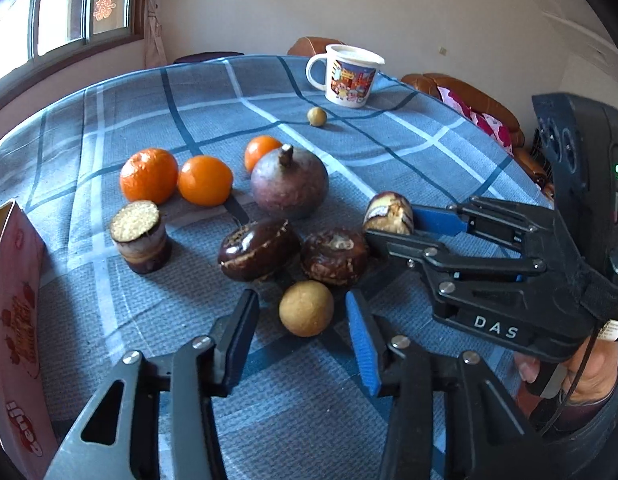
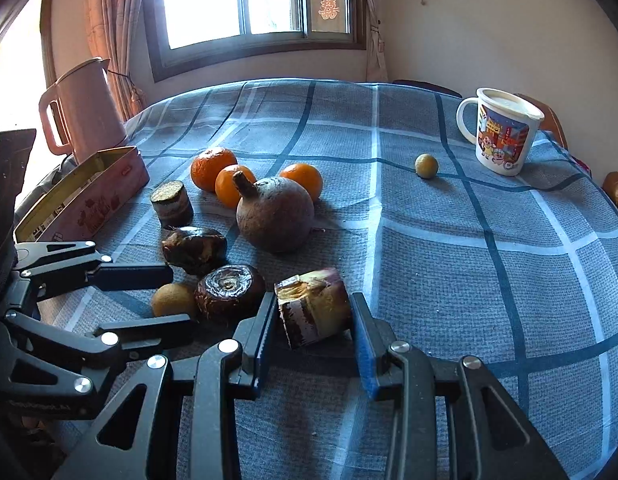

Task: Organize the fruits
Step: 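Grasp the tan longan with the left tool while the right tool grasps the bread roll, then lift the longan with the left tool while the right tool lifts the bread roll toward the tin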

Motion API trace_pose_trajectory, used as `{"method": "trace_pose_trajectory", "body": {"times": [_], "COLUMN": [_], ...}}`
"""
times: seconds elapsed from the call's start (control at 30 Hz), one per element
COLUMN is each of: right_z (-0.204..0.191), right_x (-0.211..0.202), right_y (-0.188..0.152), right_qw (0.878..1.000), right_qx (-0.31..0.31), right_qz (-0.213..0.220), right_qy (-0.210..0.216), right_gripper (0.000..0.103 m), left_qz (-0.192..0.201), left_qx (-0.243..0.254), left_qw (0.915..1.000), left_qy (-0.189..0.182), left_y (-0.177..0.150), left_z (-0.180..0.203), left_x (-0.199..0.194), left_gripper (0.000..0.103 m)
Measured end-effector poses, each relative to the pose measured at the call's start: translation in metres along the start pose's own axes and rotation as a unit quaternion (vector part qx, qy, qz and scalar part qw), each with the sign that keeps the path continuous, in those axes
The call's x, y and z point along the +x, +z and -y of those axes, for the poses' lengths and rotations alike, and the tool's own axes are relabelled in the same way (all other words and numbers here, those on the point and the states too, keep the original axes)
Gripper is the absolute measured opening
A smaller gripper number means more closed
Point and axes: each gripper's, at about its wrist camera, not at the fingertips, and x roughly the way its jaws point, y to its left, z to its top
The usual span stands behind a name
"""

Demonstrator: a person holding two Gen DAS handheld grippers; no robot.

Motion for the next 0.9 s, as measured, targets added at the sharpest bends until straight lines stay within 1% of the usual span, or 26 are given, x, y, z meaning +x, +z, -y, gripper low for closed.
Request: {"method": "trace_pose_trajectory", "body": {"times": [0.03,0.1,0.13,0.2,0.27,0.43,0.63,0.9], "right_z": [0.000,0.000,0.000,0.000,0.001,0.000,-0.002,-0.005], "right_x": [-0.002,-0.005,-0.006,-0.008,-0.011,-0.016,-0.021,-0.029], "right_y": [0.000,-0.001,-0.001,-0.001,-0.001,-0.003,-0.004,-0.007], "right_qw": [1.000,1.000,1.000,1.000,0.999,0.999,0.998,0.995], "right_qx": [-0.002,-0.002,-0.001,-0.001,0.000,-0.002,-0.005,-0.014], "right_qz": [0.006,0.014,0.017,0.025,0.034,0.051,0.065,0.093], "right_qy": [0.001,0.003,0.004,0.006,0.007,0.012,0.017,0.021], "right_gripper": [0.037,0.037,0.037,0.037,0.037,0.037,0.037,0.037], "left_qz": [0.000,0.000,0.001,0.003,0.007,0.023,0.048,0.086], "left_qx": [-0.001,-0.003,-0.005,-0.009,-0.007,0.012,0.000,-0.008], "left_qw": [1.0000,1.0000,1.0000,0.9999,0.9999,0.9997,0.9988,0.9962], "left_qy": [-0.002,0.000,0.000,-0.008,-0.011,-0.003,-0.009,-0.003], "left_y": [0.000,0.000,-0.001,-0.002,-0.003,-0.006,-0.007,-0.010], "left_z": [0.001,0.001,0.000,-0.003,-0.002,0.003,-0.003,-0.006], "left_x": [0.000,0.001,0.001,0.000,-0.001,-0.006,-0.015,-0.027], "left_gripper": [0.044,0.037,0.032,0.028,0.028,0.028,0.028,0.028]}}
